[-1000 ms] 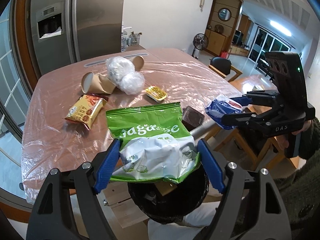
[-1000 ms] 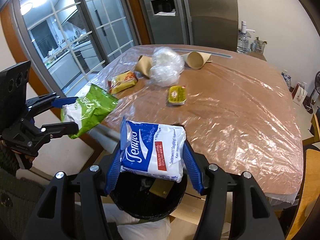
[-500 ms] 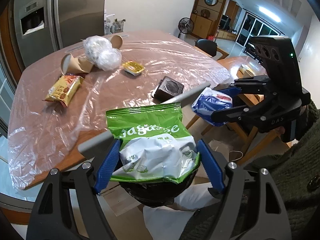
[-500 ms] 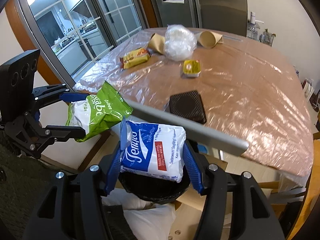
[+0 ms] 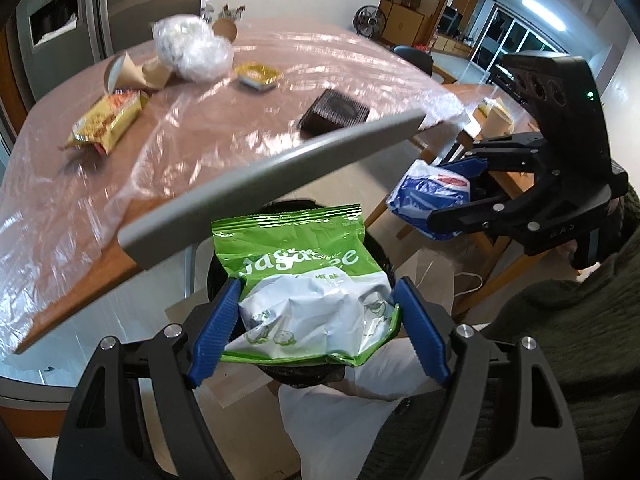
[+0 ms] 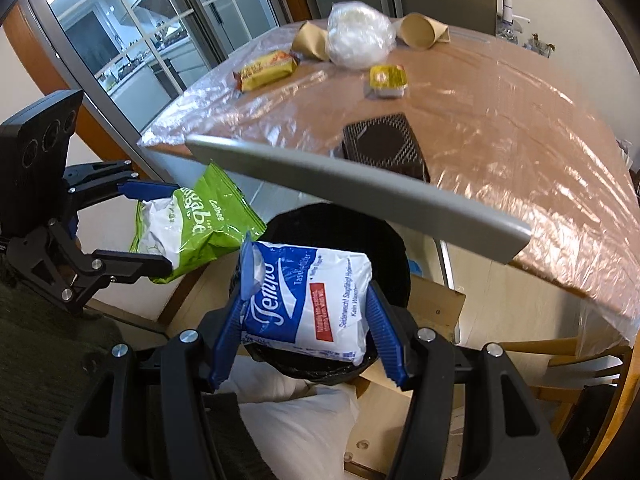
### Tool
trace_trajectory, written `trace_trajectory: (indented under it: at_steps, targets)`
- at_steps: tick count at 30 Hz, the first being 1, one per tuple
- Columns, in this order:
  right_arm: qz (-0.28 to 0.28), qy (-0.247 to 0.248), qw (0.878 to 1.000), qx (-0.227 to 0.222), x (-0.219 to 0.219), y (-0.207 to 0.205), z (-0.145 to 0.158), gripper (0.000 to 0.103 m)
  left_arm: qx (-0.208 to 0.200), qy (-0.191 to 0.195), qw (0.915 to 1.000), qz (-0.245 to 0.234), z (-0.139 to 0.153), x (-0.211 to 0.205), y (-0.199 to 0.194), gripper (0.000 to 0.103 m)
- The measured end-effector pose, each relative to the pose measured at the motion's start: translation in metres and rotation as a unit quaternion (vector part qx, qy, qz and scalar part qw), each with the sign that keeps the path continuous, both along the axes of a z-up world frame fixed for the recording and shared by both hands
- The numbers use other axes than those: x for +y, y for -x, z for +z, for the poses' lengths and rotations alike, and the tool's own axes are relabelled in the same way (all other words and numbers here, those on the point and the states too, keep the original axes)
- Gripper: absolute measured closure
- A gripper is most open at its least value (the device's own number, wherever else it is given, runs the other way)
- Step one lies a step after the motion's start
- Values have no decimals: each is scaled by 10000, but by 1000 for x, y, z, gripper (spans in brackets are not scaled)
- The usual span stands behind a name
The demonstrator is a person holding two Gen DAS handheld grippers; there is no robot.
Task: Collect trash
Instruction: 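Lower the green bag and tissue pack into the bin and open both grippers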
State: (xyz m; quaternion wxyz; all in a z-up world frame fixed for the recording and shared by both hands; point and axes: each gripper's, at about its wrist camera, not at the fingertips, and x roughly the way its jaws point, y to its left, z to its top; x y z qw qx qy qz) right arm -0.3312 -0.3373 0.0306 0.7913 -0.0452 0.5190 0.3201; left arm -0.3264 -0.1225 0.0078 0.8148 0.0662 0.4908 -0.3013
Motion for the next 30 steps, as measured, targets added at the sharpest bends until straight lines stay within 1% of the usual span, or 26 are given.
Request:
trace_trajectory:
  at_steps: [8, 16, 20, 30]
  targets:
    - [95, 153, 9997, 190, 5, -3, -23, 46, 257, -107, 9996, 2, -27, 2, -7, 24]
    - [77, 248, 9993, 251, 11, -10, -44, 46, 287, -210, 9994, 24, -46, 0, -13, 24]
    - [62, 331, 9992, 215, 14, -13, -53, 46, 288, -271, 9992, 13, -55, -2, -16, 24]
    - [-130, 432, 9987, 219, 16, -21, -74, 46, 307, -446, 9985, -23, -73, -10, -26, 24]
